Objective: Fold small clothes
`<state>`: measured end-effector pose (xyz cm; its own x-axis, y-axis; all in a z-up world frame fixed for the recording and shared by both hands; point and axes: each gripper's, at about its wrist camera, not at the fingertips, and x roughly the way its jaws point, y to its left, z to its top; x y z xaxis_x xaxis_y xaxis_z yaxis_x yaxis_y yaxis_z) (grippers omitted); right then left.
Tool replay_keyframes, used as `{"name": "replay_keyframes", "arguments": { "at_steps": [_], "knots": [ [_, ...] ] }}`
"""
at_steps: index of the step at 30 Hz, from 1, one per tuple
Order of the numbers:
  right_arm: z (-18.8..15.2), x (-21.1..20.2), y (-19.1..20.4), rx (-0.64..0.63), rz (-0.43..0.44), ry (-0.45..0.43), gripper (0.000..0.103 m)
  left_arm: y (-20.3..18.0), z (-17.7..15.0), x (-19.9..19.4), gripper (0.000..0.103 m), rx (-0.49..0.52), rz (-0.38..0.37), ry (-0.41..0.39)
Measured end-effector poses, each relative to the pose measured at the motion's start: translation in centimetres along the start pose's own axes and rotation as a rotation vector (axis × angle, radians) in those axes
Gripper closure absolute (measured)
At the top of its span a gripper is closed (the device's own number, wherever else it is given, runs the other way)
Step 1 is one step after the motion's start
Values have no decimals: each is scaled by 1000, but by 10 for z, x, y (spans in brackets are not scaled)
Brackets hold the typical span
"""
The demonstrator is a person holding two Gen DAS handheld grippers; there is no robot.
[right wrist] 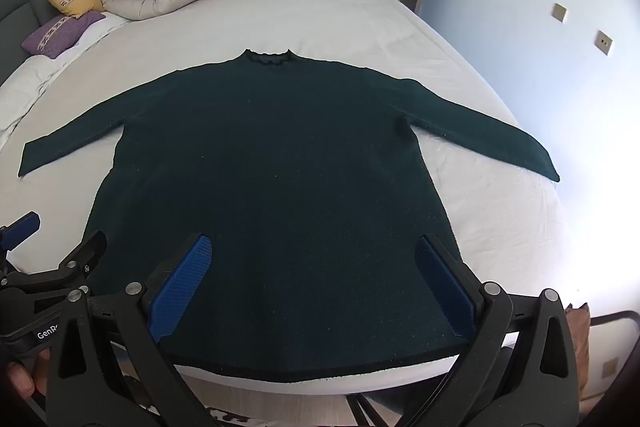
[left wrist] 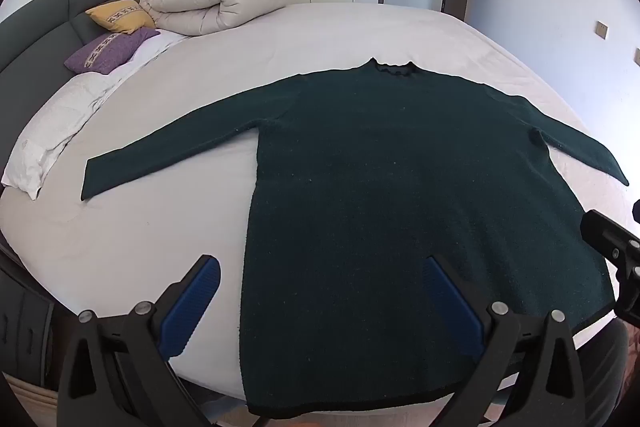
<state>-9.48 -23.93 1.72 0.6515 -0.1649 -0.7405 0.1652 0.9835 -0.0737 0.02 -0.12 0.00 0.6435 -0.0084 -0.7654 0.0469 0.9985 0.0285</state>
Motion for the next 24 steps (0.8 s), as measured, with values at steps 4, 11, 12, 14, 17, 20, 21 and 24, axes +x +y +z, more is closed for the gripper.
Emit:
{"name": "replay_keyframes", "arguments": {
  "at_steps": [4,11,12,14,17,20,21,24],
  "knots": [
    [1,-2,-1,0,1,-8,0,1,-1,-1,0,-7,-1,-4],
    [-1,-2,-1,-6,-8,-4,0,3,-5,-1,0,-8,0,-7],
    [-1,-2,-1,-7,-8,-4,0,3,-2,0,0,-7,3,-4],
    [-1,-2,-2,-6,-5,-3,0,2,-2,-1,0,-5,2,-6],
    [-1,-2,-2,-5,-6,-3,0,1,-2,-1,0,-6,2,-5],
    [-1,-2,-1,-6,-6,-4,0,1,-1,-2,0,-9,0,-4],
    [-1,-2,0,-6,-6,-5,0,1,-1,-2,0,-8,0,-4],
    [-1,-2,0,-5,-5,-5,0,1,-1,-2,0,-7,0,-5]
  ]
}}
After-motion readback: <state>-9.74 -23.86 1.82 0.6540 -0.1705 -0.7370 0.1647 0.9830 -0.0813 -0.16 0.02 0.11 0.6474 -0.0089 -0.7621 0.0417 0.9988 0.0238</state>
